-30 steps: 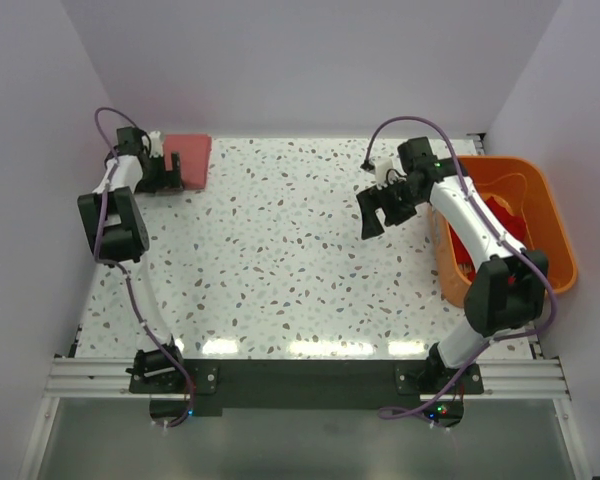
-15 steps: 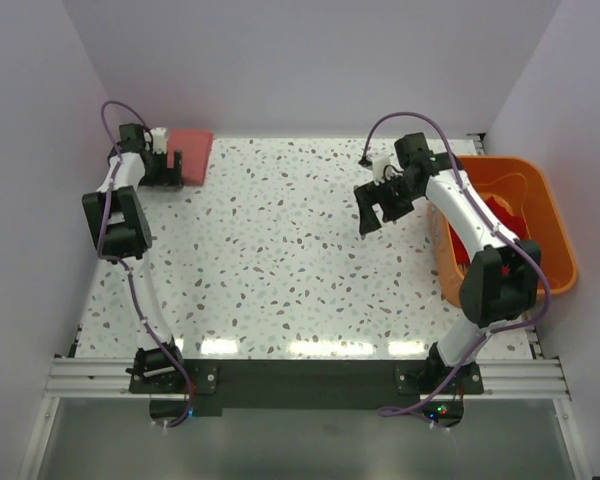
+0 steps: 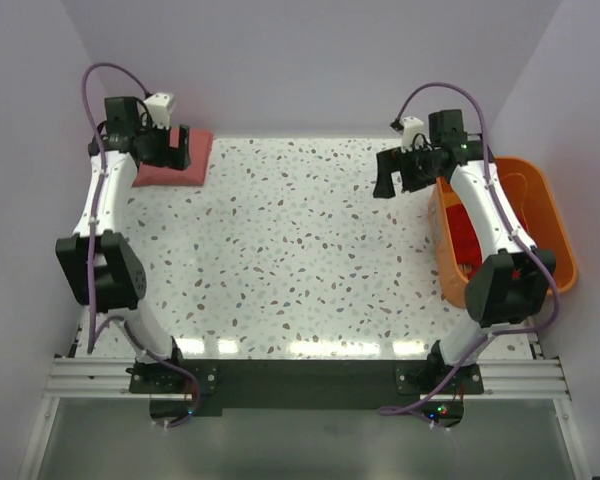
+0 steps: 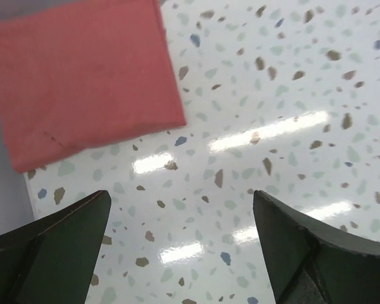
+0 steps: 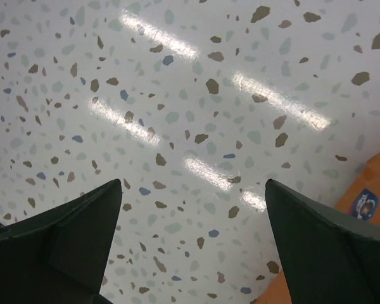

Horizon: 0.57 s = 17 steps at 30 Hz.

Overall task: Fold and stack the t-shirts
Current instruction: Reset both grippers

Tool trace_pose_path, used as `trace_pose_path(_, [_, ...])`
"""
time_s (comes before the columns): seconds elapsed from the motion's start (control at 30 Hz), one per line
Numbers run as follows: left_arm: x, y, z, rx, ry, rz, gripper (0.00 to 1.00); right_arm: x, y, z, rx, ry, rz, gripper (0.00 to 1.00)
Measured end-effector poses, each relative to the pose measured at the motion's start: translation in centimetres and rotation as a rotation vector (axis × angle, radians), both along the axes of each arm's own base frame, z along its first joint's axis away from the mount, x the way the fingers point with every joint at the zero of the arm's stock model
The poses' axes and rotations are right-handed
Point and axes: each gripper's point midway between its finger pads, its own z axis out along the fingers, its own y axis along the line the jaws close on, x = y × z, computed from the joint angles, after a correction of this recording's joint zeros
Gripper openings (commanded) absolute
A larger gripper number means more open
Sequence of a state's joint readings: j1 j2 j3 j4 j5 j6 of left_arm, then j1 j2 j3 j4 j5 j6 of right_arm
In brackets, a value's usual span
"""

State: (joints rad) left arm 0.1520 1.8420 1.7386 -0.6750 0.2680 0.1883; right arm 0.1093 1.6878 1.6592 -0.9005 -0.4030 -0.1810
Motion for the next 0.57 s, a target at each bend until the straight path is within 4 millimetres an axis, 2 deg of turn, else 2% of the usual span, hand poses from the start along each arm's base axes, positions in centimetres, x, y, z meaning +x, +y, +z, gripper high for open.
trace_pose_path(0.1, [-3.2,-3.0,5.6,0.013,-0.124,-0.074,1.00,0.0,-2.1,0.2,0.010,-0.020,-0.063,0.99])
trace_pose_path(0.17, [-6.4,-5.1,7.2,0.001,-0.165,-0.132,1.00,-1.1,-3.2,-0.1,0.007,-0.016,-0.087,0.99])
trace_pose_path(0.2, [-8.1,-5.7,7.2,-0.001,-0.177,-0.157,1.00,-1.9,-3.6,-0.5,0.003,-0.012,-0.094,0.99])
trace_pose_path(0.3, [-13.0,-6.2,4.2,-0.007,-0.116,-0.182,1.00,-5.8,-3.7,-1.9,-0.006,0.011,-0.076,0.99])
trace_pose_path(0.43, [-17.8,-6.3,-0.6,-0.006,-0.003,-0.191,1.00,-11.2,-3.7,-3.8,-0.024,0.034,-0.046,0.99])
trace_pose_path(0.5, [-19.7,-6.4,-1.8,-0.004,0.028,-0.197,1.00,-12.8,-3.9,-4.2,-0.034,0.027,-0.042,0.99])
trace_pose_path(0.57, [-20.8,-6.4,-1.6,0.000,0.018,-0.199,1.00,-13.9,-4.2,-4.1,-0.049,-0.001,-0.041,0.99])
